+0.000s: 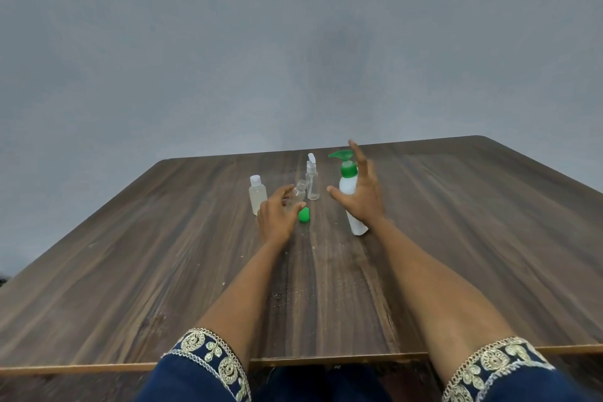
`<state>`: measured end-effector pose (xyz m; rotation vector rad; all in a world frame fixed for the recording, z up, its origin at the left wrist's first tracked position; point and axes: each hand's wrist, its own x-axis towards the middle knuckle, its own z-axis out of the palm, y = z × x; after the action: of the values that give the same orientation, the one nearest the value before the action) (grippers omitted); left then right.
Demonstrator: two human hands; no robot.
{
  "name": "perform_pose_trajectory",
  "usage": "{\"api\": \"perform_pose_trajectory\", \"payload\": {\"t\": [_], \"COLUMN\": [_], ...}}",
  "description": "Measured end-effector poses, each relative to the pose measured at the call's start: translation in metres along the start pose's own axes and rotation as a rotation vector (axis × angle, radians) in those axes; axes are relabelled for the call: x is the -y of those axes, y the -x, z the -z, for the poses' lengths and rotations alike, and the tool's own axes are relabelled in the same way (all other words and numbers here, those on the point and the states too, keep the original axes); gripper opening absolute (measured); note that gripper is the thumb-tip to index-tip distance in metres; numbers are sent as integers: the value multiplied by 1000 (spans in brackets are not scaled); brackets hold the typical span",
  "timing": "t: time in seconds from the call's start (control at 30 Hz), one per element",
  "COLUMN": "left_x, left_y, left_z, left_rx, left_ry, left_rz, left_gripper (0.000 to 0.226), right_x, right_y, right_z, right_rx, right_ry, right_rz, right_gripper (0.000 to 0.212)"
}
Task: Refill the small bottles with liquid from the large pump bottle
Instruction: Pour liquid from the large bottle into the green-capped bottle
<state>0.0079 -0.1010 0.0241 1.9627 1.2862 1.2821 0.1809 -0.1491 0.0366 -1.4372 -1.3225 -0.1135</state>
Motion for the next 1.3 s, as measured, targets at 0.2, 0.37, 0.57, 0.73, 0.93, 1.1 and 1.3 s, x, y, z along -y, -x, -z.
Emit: {"api": "perform_pose_trajectory", "payload": {"t": [0.2, 0.37, 0.57, 0.73, 0.93, 1.1, 1.3], "left_x": [-14, -22, -17, -14, -11, -6, -3], "left_y": [-7, -12, -12, -10, -11, -9, -9], "left_z": [0, 3, 7, 7, 7, 5, 5], "left_rx": [-68, -114, -134, -122, -116, -93, -78], "left_ry": [38, 55, 4, -20, -27, -28, -15], "left_rz": [9, -2, -12, -5, 24, 42, 61], "left_gripper": [43, 42, 38, 37, 38, 42, 42], "right_x": [5, 9, 14, 16, 17, 19, 19], "right_y": [-2, -5, -7, -6, -7, -10, -11], "right_z": [5, 0, -3, -6, -9, -8, -11], "right_rx": [174, 262, 350, 416, 476, 530, 518], "right_ry": [-28, 57, 98, 87, 97, 164, 135], "right_rz": [21, 104, 147, 170, 169, 169, 175], "right_gripper": [96, 90, 91, 90, 91, 99, 83]}}
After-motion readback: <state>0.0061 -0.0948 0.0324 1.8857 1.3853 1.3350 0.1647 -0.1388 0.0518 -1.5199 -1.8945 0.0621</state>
